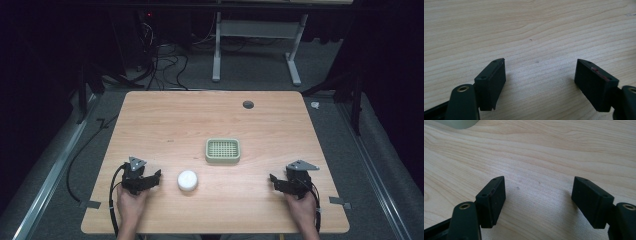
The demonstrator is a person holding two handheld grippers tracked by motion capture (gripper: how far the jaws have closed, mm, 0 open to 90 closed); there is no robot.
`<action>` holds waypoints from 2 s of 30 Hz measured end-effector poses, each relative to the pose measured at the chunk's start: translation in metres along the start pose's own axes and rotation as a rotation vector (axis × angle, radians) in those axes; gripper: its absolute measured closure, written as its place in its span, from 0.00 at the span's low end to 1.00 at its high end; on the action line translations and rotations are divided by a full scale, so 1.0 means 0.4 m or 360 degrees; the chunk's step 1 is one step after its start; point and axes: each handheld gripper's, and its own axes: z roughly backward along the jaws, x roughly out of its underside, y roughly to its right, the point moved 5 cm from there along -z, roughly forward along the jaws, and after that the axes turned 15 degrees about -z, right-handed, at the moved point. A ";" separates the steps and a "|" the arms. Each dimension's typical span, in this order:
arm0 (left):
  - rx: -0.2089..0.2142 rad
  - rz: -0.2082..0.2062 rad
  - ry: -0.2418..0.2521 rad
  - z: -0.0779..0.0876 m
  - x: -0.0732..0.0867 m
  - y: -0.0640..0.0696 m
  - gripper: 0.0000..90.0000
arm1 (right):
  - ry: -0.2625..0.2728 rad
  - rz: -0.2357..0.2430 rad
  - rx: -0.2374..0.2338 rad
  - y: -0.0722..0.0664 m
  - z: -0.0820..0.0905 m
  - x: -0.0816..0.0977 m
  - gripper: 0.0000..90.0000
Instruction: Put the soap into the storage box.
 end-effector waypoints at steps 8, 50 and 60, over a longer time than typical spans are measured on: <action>0.0000 -0.0001 0.0000 0.000 0.000 0.000 0.28 | 0.0000 0.0000 -0.0001 0.000 0.000 0.000 0.31; 0.0038 0.0006 0.0010 0.011 0.000 -0.001 0.25 | -0.0002 0.0000 -0.0002 -0.001 0.000 0.000 0.31; 0.0074 0.0001 0.0062 0.038 -0.011 0.001 0.25 | -0.0001 0.0000 -0.0001 0.000 0.000 0.000 0.31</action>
